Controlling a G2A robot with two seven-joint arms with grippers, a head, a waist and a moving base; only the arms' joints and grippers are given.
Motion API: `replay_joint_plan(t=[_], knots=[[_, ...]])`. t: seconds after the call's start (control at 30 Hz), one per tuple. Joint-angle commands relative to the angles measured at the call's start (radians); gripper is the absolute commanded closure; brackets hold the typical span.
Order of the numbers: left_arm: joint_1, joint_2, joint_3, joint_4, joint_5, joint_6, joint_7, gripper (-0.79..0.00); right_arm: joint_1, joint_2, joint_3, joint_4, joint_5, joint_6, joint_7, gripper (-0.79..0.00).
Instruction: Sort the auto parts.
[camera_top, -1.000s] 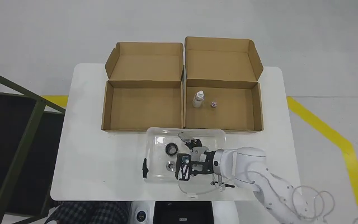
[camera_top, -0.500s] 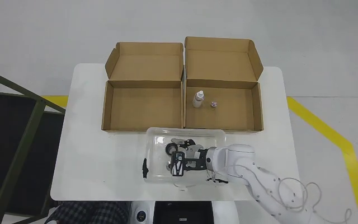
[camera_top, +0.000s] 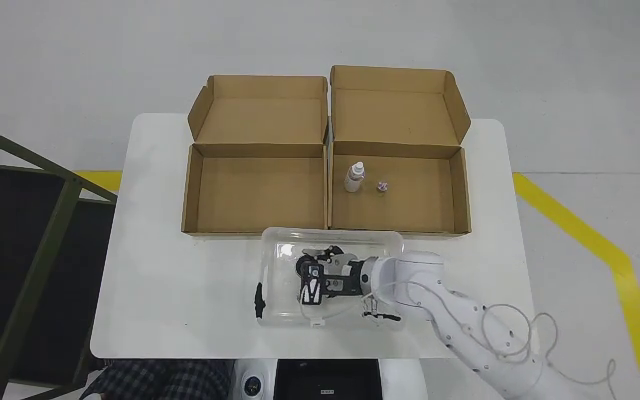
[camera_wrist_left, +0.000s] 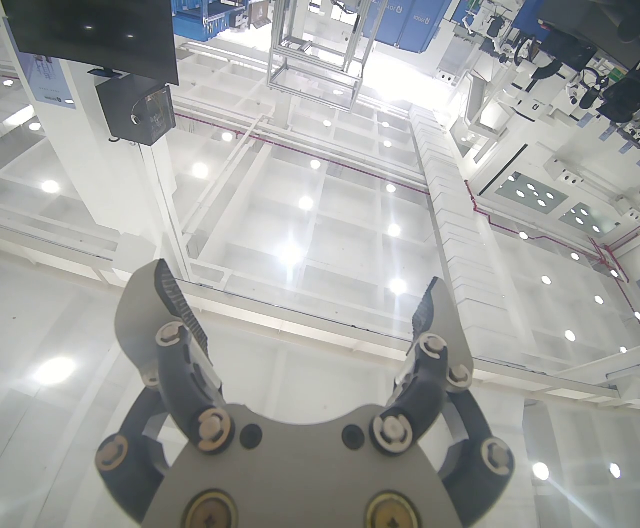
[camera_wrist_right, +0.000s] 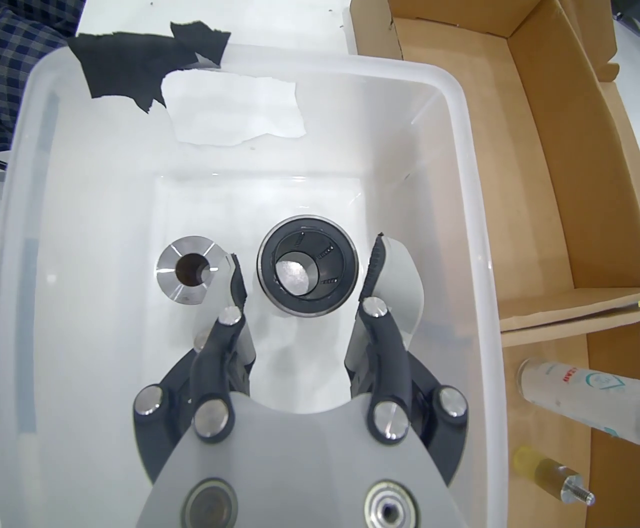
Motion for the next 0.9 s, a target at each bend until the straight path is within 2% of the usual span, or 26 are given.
replay_joint_plan(t=[0.0,0.53,0.6,0.67,0.73,0.77,0.8,0.87], knots=[[0.000,0.000,0.000,0.000,0.000,0.000,0.000,-0.785,0.008,-0.004,-0.006,0.012,0.004,0.004,-0.002,-0.453],[0.000,0.000,0.000,0.000,0.000,0.000,0.000,-0.785,0.062,-0.033,-0.046,0.100,0.022,0.001,-0.014,-0.416],[0.000,0.000,0.000,0.000,0.000,0.000,0.000,-0.785,0.063,-0.035,-0.047,0.102,0.023,-0.001,-0.015,-0.360],[0.000,0.000,0.000,0.000,0.000,0.000,0.000,-0.785,0.062,-0.036,-0.046,0.104,0.027,-0.006,-0.021,-0.219],[0.000,0.000,0.000,0.000,0.000,0.000,0.000,-0.785,0.061,-0.036,-0.043,0.109,0.038,-0.014,-0.031,-0.117],[0.000,0.000,0.000,0.000,0.000,0.000,0.000,-0.785,0.061,-0.037,-0.041,0.111,0.041,-0.018,-0.033,-0.034],[0.000,0.000,0.000,0.000,0.000,0.000,0.000,-0.785,0.062,-0.037,-0.040,0.111,0.042,-0.022,-0.035,0.000],[0.000,0.000,0.000,0.000,0.000,0.000,0.000,-0.785,0.061,-0.037,-0.036,0.110,0.045,-0.027,-0.038,0.000]])
